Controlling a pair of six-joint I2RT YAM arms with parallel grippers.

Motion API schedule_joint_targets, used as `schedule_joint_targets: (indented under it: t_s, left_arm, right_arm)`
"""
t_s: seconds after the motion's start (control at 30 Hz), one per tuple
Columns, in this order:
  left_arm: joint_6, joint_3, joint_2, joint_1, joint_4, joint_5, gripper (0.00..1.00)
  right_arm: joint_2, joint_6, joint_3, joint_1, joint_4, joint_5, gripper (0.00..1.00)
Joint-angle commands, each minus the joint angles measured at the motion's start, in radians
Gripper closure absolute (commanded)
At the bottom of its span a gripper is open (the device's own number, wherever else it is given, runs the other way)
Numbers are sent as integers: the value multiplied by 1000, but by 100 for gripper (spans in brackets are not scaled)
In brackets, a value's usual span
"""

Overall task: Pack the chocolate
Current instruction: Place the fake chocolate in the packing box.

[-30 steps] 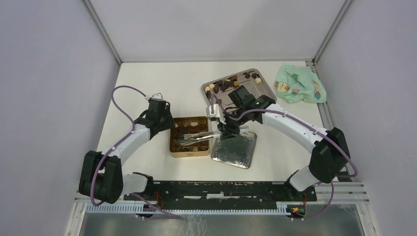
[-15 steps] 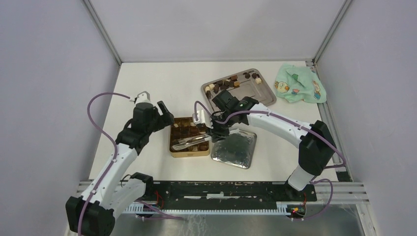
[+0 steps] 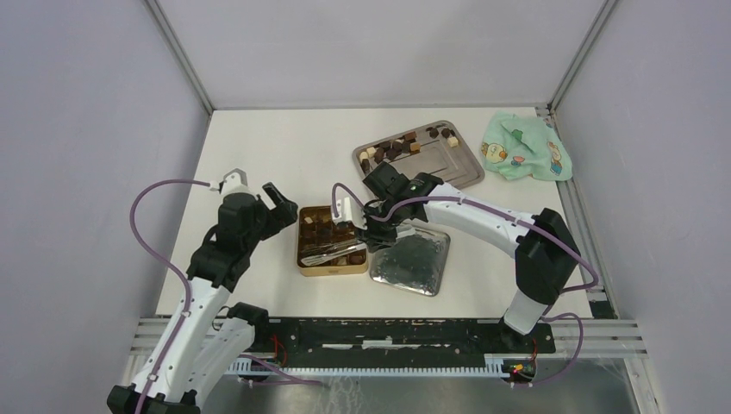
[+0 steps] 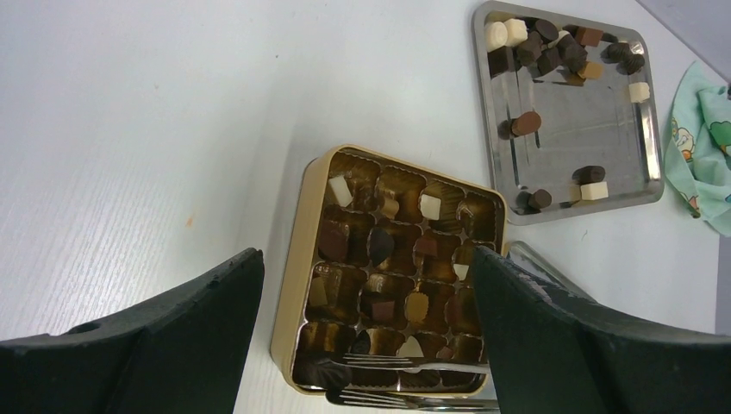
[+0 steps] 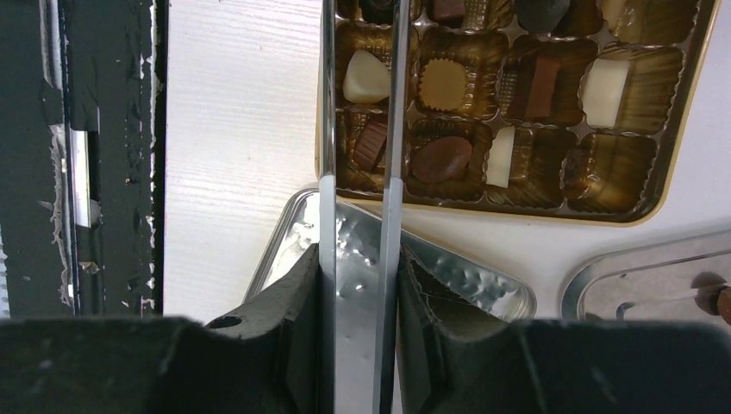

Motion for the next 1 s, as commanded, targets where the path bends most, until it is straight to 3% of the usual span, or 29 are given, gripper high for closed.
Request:
schedule_joint_targets:
  t_s: [0.0,0.13,0.33,0.67,0.97]
  left_arm:
    - [-46,-4,-30,-1,-20,-29,6]
    - [-52,-4,-42,0,-31,-27,6]
    - [-69,5,-64,0,-32,-16,6]
    - [-95,-23,-120,1,33,48,6]
    - [-119,-101,-167,-1,137,144,7]
  right_arm:
    - [-8,20,39,2,35,22,72]
    - [-8,21,39,2,35,14,61]
    - [-11,21,44,2,32,1,57]
    - [-116,-42,2,-45,12,-116,62]
    - [-281,-86,-193,-246,78,-260,63]
